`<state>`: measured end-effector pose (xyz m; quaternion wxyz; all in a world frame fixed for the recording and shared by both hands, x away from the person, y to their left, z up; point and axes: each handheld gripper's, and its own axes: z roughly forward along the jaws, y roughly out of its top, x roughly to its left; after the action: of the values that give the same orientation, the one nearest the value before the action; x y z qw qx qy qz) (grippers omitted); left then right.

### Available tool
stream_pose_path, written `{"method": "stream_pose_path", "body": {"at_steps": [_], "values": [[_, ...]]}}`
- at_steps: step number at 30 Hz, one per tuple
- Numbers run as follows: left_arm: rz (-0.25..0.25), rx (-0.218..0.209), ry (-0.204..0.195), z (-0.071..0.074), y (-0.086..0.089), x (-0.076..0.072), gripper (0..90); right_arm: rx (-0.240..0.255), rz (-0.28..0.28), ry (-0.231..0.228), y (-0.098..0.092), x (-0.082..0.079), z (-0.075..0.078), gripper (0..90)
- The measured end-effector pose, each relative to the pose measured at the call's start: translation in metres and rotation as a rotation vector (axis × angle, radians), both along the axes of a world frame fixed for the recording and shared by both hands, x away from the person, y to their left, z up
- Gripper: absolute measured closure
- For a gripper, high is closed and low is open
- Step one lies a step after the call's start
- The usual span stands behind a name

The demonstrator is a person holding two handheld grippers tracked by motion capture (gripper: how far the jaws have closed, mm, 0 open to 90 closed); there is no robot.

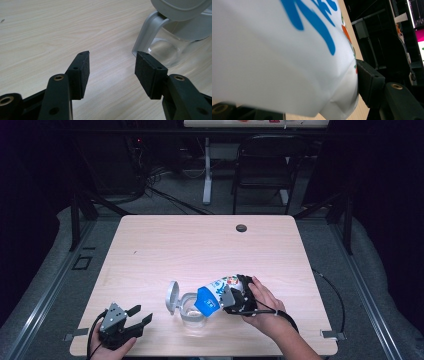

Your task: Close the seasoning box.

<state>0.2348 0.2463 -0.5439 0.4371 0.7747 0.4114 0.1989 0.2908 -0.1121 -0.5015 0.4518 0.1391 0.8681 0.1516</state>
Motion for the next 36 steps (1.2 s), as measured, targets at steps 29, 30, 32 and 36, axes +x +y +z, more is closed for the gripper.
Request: {"method": "stream_pose_path", "body": {"at_steps": [29,30,32,36], "values": [[-0.054,0.044,0.011,-0.006,-0.014,0.000,46.8,-0.118,0.029,-0.061,0.007,-0.001,-0.004,44.1],[-0.056,0.045,0.015,-0.006,-0.014,0.000,46.8,-0.106,0.033,-0.065,0.007,-0.001,-0.005,44.1],[-0.055,0.044,0.013,-0.005,-0.014,0.000,46.8,-0.124,0.035,-0.067,0.008,-0.002,-0.004,44.2],[-0.057,0.042,0.005,-0.006,-0.013,0.000,46.8,-0.127,0.041,-0.079,0.009,-0.002,-0.006,44.4]]}}
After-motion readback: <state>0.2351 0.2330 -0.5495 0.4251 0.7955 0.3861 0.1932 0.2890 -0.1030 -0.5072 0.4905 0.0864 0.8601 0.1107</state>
